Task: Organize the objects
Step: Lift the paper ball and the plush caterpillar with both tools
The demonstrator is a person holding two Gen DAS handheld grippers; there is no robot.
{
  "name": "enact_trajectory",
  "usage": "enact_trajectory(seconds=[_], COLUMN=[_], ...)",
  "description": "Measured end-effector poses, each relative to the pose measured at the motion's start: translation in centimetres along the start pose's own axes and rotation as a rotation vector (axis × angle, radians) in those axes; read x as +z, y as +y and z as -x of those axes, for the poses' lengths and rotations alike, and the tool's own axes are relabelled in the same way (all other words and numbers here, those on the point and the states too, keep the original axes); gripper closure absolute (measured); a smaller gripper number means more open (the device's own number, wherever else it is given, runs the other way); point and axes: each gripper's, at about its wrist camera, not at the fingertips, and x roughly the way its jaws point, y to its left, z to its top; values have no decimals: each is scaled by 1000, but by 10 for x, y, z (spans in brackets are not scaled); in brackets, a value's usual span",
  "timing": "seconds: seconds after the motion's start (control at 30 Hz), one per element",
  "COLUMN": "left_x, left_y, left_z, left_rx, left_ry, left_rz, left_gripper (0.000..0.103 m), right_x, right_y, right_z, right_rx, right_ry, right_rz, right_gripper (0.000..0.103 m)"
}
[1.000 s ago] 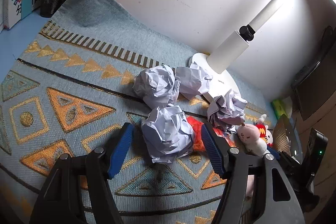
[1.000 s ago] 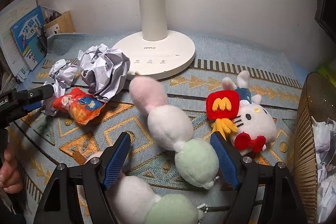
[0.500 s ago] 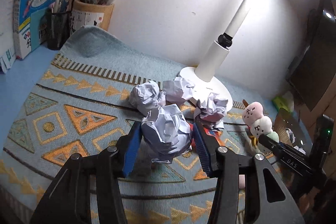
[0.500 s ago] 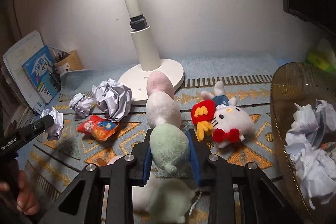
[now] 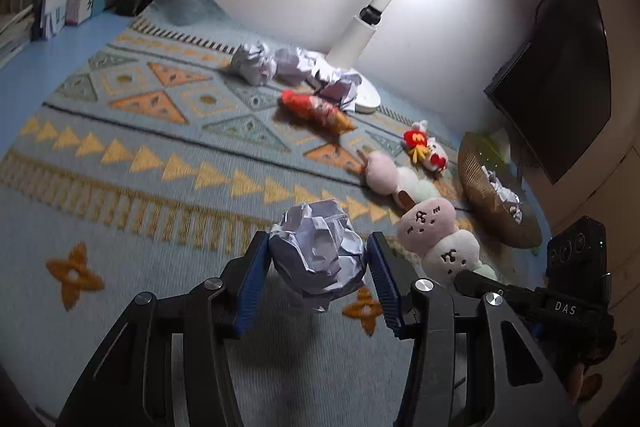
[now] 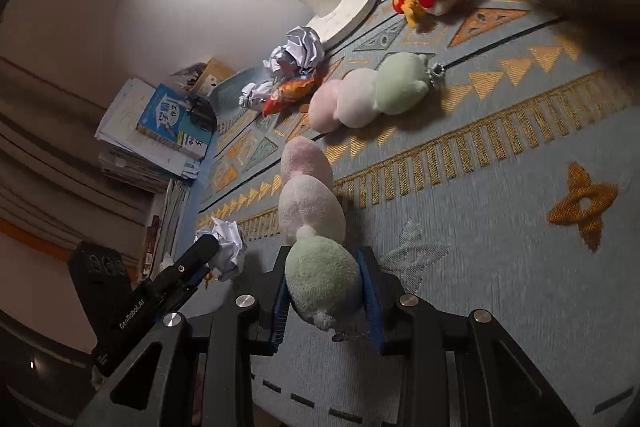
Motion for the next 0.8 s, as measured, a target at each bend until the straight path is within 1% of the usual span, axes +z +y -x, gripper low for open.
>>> enact_trajectory(seconds=[0.03,0.07,0.1,0.13,0.2,0.23,0.27,0.3,0.4,0.47,0.53,0.57,0.67,0.8], left_x=[-3,-5,-5,-5,-5,-5,-4,-4,-6,-8,-10,-11,-11,-12], left_y=[3,4,5,6,5,4,3,3,-1,-5,-11,-13,-18,-22], left_z=[1,4,6,9,16,18,18,18,12,8,5,5,2,-2], left_rx=[-3,-12,-27,-42,-49,-48,-47,-49,-57,-62,-54,-52,-38,-30], left_ry=[7,9,11,12,-6,-13,-13,-9,12,27,34,35,41,48], left_rz=[13,24,33,39,36,33,32,31,36,28,6,-5,-33,-52], left_gripper=[56,56,56,56,56,56,56,56,56,56,56,56,56,56], right_x=[-2,-4,-4,-6,-9,-11,-10,-10,-10,-11,-9,-8,-4,3], right_y=[3,6,6,4,-1,1,2,8,31,45,50,49,40,33], right_z=[2,5,7,10,18,21,26,27,27,24,16,11,-9,-23], right_rx=[-33,-71,-109,-142,-202,-219,-237,-273,-407,-495,-569,-577,-565,-564], right_ry=[-4,-4,-3,-9,-47,-50,-48,-48,-57,-95,-112,-101,-50,-44], right_rz=[24,48,55,45,12,31,70,119,293,411,474,489,492,491], right_gripper=[68,57,47,31,29,29,29,29,28,22,22,22,22,22])
